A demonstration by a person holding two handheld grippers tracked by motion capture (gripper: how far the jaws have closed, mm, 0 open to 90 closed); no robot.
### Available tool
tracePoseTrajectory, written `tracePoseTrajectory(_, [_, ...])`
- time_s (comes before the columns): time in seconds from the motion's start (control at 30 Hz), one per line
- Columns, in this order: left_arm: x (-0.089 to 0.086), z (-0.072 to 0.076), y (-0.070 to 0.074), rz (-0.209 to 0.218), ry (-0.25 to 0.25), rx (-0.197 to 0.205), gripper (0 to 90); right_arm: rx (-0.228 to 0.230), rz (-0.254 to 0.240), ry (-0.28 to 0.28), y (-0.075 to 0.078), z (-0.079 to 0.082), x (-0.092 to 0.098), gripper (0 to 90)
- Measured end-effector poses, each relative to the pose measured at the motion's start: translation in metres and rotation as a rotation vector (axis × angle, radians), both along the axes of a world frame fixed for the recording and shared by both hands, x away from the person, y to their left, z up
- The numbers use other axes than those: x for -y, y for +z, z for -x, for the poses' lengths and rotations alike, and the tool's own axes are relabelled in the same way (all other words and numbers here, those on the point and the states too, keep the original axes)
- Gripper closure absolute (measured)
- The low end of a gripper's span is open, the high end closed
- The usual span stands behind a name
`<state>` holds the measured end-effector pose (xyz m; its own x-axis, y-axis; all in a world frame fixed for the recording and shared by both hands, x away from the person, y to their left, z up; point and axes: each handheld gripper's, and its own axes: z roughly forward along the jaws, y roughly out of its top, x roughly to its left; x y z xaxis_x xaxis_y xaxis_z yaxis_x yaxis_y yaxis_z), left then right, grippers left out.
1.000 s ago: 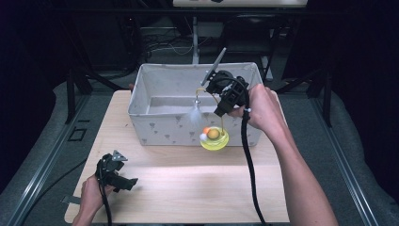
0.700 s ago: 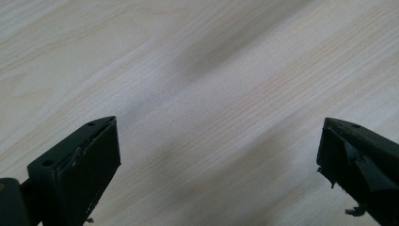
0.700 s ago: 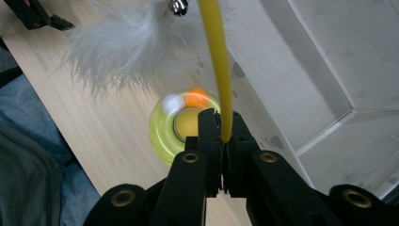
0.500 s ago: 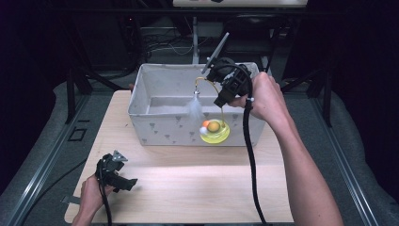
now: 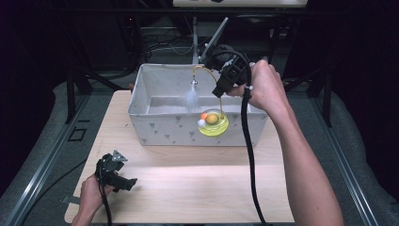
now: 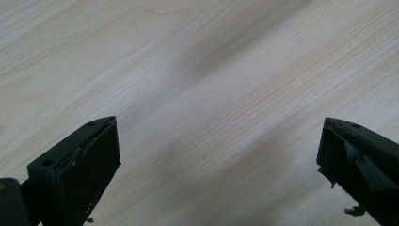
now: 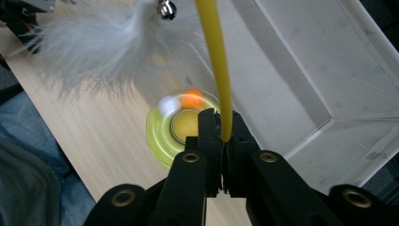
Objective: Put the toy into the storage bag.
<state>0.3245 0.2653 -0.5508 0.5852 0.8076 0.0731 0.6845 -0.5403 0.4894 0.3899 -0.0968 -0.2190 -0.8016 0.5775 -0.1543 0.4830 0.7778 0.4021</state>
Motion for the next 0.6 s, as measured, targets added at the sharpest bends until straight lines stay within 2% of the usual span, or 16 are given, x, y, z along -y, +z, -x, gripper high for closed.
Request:
tracePoseTrajectory(0.23, [0.000, 0.000, 0.000, -0.002, -0.002, 0.001, 0.1, 0.015, -0.001, -0.016, 0.011, -0.005, 0.001, 88.2])
tracePoseTrajectory(0.4, [0.000, -0.001, 0.000, -0.005, -0.002, 0.002, 0.1, 0.024, -0.020, -0.025, 0.017, -0.009, 0.005, 88.2])
tracePoseTrajectory(0.6, [0.000, -0.002, -0.001, 0.001, 0.005, -0.001, 0.1, 0.025, -0.028, -0.052, 0.025, -0.021, 0.011, 88.2])
